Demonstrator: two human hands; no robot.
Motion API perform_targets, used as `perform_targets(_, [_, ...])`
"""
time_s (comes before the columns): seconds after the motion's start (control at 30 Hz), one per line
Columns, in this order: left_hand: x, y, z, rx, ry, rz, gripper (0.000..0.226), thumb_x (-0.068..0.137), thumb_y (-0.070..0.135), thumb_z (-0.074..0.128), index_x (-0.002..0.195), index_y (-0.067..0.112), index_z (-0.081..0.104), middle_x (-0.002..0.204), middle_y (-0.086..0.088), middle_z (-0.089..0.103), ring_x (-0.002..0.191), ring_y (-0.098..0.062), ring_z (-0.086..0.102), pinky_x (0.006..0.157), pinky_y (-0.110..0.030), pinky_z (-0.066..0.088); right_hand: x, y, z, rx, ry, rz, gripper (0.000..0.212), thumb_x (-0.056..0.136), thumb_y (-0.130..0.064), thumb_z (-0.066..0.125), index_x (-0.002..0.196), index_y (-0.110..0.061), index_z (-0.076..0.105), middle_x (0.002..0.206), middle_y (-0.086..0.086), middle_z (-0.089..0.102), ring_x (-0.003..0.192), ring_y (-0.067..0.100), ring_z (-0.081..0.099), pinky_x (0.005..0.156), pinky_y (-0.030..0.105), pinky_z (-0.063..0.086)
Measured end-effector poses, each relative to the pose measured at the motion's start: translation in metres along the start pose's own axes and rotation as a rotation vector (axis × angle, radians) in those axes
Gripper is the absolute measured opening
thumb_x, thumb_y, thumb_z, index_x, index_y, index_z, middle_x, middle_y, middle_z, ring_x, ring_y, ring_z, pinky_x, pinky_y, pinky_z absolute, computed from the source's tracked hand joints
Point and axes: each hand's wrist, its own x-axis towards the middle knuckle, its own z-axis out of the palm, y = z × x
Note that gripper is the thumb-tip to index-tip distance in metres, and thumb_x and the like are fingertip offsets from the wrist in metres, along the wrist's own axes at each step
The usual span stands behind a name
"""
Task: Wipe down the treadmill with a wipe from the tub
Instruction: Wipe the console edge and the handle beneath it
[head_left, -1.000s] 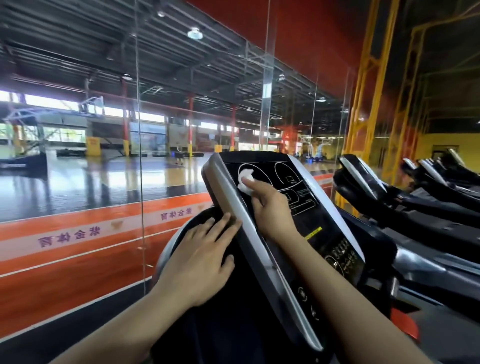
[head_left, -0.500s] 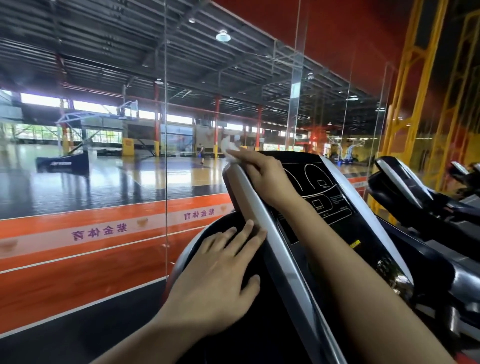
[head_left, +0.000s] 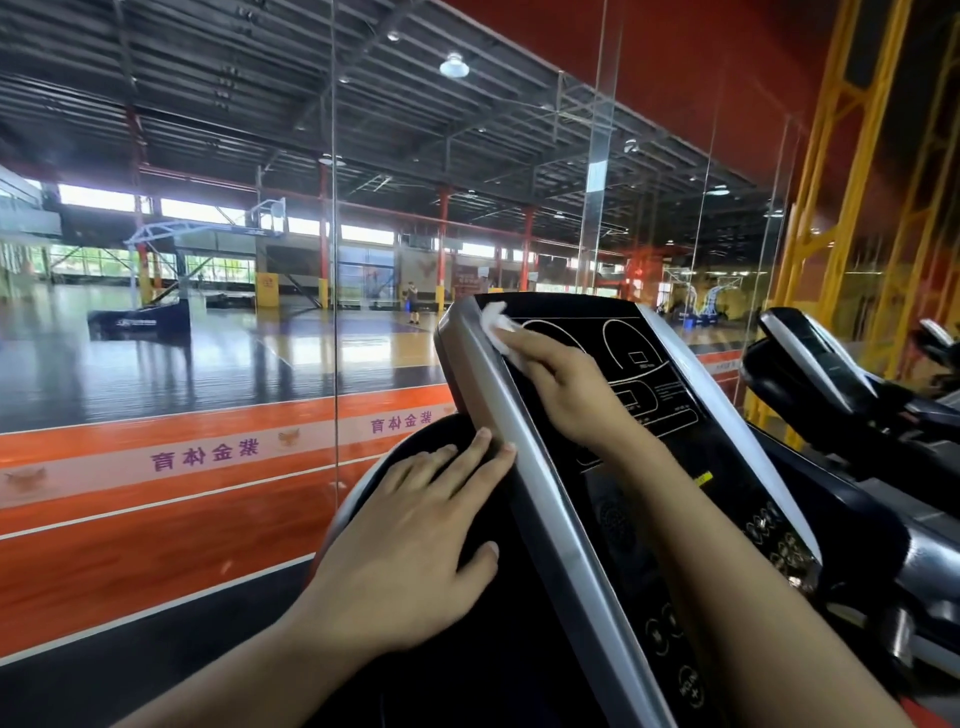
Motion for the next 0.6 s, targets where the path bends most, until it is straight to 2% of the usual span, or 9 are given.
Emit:
perform_targets(0.07, [0.0,0.0,0.001,0.007,-0.002,0.001,0.079,0.101,0.055,0.036,0.154,0.048,-0.022,0.164,0.023,-0.024,0.154,-0.005,-0.009,0.116,-0.018,-0.012,-0.005,0.027,-0.015,-0.063,0.105,0.183,0.046,0.101,0.0,0.045,0.142,-0.018,0.057,0.149,0.003,0.051,0.139,0.019,0.046,0.112,0.017,0.032])
perform_targets(0.13, [0.0,0.0,0.001,0.005,0.0,-0.002,0.079,0.101,0.055,0.036,0.154,0.048,-0.023,0.164,0.023,-0.023,0.154,-0.005,-0.008,0.116,-0.019,-0.012,-0.008,0.033,-0.022,-0.093,0.161,0.324,0.045,0.102,-0.002,0.043,0.144,-0.017,0.055,0.148,0.01,0.053,0.136,0.027,0.05,0.109,0.024,0.035])
perform_targets(0.2, [-0.001,-0.001,0.001,0.004,-0.001,-0.001,0.08,0.1,0.054,0.037,0.154,0.048,-0.022,0.164,0.023,-0.022,0.154,-0.005,-0.007,0.114,-0.018,-0.012,-0.008,0.009,-0.01,-0.036,0.138,0.208,0.043,0.102,0.0,0.044,0.14,-0.013,0.059,0.14,0.004,0.057,0.129,0.014,0.052,0.106,0.012,0.034])
perform_targets(0.27, [0.0,-0.001,0.001,0.011,0.007,0.001,0.08,0.1,0.054,0.037,0.154,0.048,-0.022,0.165,0.023,-0.022,0.154,-0.006,-0.005,0.114,-0.017,-0.011,-0.016,-0.018,0.006,0.027,0.048,0.03,0.043,0.102,-0.001,0.045,0.139,-0.016,0.06,0.137,-0.008,0.052,0.128,-0.003,0.045,0.106,0.003,0.029])
perform_targets(0.33, [0.0,-0.002,0.001,0.01,0.012,0.002,0.081,0.1,0.053,0.038,0.154,0.049,-0.022,0.165,0.023,-0.022,0.154,-0.006,-0.005,0.117,-0.019,-0.01,-0.021,-0.017,0.005,0.024,0.04,-0.026,0.046,0.102,0.0,0.046,0.14,-0.021,0.059,0.142,-0.013,0.046,0.137,-0.002,0.039,0.112,0.006,0.026])
perform_targets(0.47, [-0.001,-0.003,0.001,0.003,0.0,-0.005,0.081,0.1,0.052,0.039,0.154,0.049,-0.021,0.164,0.024,-0.021,0.155,-0.007,-0.003,0.12,-0.024,-0.007,-0.024,0.028,-0.03,-0.107,0.132,0.33,0.047,0.101,0.001,0.043,0.142,-0.018,0.058,0.148,0.007,0.053,0.137,0.024,0.048,0.111,0.017,0.033])
perform_targets(0.5, [-0.002,-0.003,0.001,0.001,-0.001,-0.006,0.081,0.1,0.052,0.04,0.154,0.05,-0.021,0.165,0.024,-0.021,0.155,-0.008,-0.003,0.121,-0.024,-0.006,-0.025,0.028,-0.03,-0.117,0.137,0.35,0.046,0.101,0.0,0.043,0.142,-0.016,0.057,0.147,0.01,0.054,0.136,0.026,0.049,0.111,0.016,0.032])
perform_targets(0.57, [-0.001,-0.003,0.002,0.001,-0.003,-0.003,0.082,0.099,0.052,0.04,0.154,0.05,-0.021,0.165,0.024,-0.021,0.155,-0.008,-0.002,0.121,-0.024,-0.006,-0.027,0.011,-0.016,-0.082,0.127,0.223,0.043,0.101,0.001,0.044,0.138,-0.014,0.061,0.146,0.005,0.055,0.137,0.017,0.049,0.109,0.006,0.027])
perform_targets(0.6, [-0.001,-0.004,0.002,0.002,-0.002,-0.003,0.082,0.099,0.052,0.04,0.154,0.05,-0.021,0.165,0.024,-0.021,0.155,-0.008,-0.002,0.121,-0.024,-0.005,-0.031,0.001,-0.008,-0.043,0.112,0.144,0.042,0.101,0.001,0.046,0.134,-0.016,0.064,0.144,-0.001,0.056,0.135,0.01,0.049,0.111,0.007,0.03])
